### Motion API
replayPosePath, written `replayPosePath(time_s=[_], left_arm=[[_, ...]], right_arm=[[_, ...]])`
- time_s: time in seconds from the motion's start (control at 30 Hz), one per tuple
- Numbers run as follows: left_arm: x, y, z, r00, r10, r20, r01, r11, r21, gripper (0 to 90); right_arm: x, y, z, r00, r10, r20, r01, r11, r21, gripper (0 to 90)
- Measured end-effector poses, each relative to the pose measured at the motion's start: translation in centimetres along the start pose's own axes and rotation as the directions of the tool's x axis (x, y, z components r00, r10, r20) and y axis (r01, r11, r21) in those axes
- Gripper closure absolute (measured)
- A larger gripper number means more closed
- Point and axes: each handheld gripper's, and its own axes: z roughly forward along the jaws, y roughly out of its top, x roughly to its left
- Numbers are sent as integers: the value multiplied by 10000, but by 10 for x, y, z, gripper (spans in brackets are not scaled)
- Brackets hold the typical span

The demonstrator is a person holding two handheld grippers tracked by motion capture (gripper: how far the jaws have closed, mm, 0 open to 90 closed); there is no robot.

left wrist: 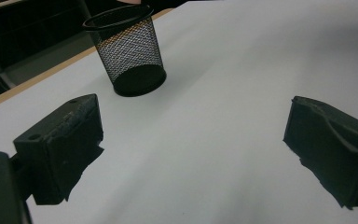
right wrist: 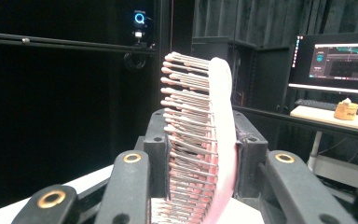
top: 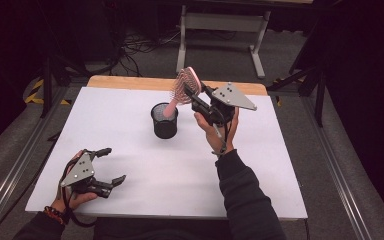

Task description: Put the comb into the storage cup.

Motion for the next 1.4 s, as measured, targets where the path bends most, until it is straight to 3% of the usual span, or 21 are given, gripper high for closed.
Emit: replayPosePath(time_s=[0.6, 1.0, 1.07, 1.17, 1.4], left_arm=[[1, -1, -1, 10000, -68, 7, 68, 10000, 15, 53], [1, -2, -2, 9999, -116, 84, 116, 9999, -39, 53], [2, -2, -1, 9999, -151, 0, 151, 9999, 37, 53], [1, -2, 0, 10000, -61, 56, 60, 9999, 118, 54], [1, -1, 0, 10000, -41, 30, 41, 9999, 121, 54]], right_arm=[[-1, -26, 23, 9994, 317, 142, -324, 9983, 479, 645], [-1, -39, 27, 9982, 528, 277, -547, 9959, 724, 645], [-1, -41, 28, 9969, 763, 215, -775, 9948, 654, 645], [0, -45, 29, 9982, 571, 207, -586, 9951, 794, 645], [2, -57, 32, 9937, 1104, 165, -1115, 9889, 979, 644]])
